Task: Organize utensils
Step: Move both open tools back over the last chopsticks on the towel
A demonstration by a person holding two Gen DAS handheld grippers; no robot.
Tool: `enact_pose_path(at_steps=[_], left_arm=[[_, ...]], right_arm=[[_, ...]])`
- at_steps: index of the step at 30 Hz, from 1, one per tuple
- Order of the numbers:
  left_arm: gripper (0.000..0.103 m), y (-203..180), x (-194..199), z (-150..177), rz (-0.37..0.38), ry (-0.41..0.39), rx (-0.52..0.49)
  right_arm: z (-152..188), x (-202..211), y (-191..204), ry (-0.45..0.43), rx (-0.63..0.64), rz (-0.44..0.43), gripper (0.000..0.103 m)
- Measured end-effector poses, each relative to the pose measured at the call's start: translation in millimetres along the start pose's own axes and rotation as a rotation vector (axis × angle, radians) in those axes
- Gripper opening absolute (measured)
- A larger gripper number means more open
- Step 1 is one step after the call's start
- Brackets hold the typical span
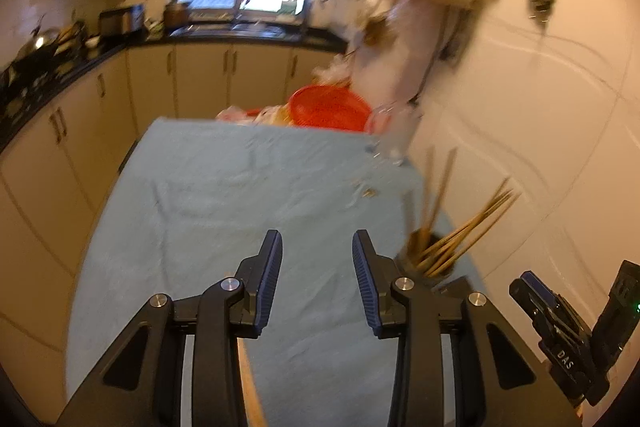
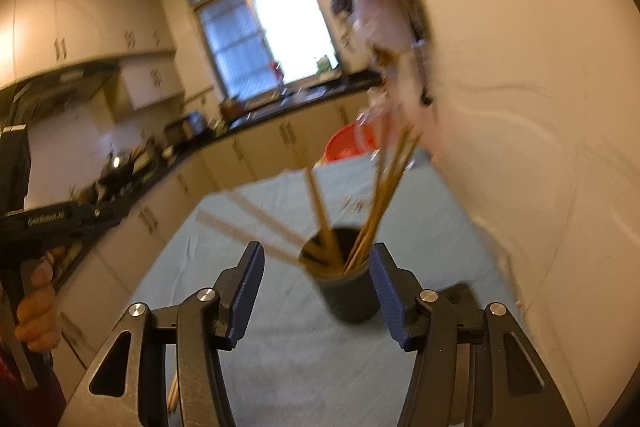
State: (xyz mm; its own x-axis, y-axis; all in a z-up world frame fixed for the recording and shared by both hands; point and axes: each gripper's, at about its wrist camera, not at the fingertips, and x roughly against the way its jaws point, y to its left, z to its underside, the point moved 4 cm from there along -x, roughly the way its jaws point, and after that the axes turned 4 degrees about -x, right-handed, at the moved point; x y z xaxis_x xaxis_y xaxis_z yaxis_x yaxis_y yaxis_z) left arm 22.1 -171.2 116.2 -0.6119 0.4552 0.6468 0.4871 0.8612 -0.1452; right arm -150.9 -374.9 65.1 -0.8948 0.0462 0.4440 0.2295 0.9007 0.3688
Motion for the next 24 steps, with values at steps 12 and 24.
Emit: enact_pose_path(at_steps=[12,24], left_arm=[[0.035,93,-48,77,-0.072,0.22,0.185],[0.035,104,-104,108,-0.057,0.387,0.226]], right_arm=[[82,-92,55,0.223,0.142,-0.019,0.059],[98,-148,58,0.208,0.202,0.041,0.059]])
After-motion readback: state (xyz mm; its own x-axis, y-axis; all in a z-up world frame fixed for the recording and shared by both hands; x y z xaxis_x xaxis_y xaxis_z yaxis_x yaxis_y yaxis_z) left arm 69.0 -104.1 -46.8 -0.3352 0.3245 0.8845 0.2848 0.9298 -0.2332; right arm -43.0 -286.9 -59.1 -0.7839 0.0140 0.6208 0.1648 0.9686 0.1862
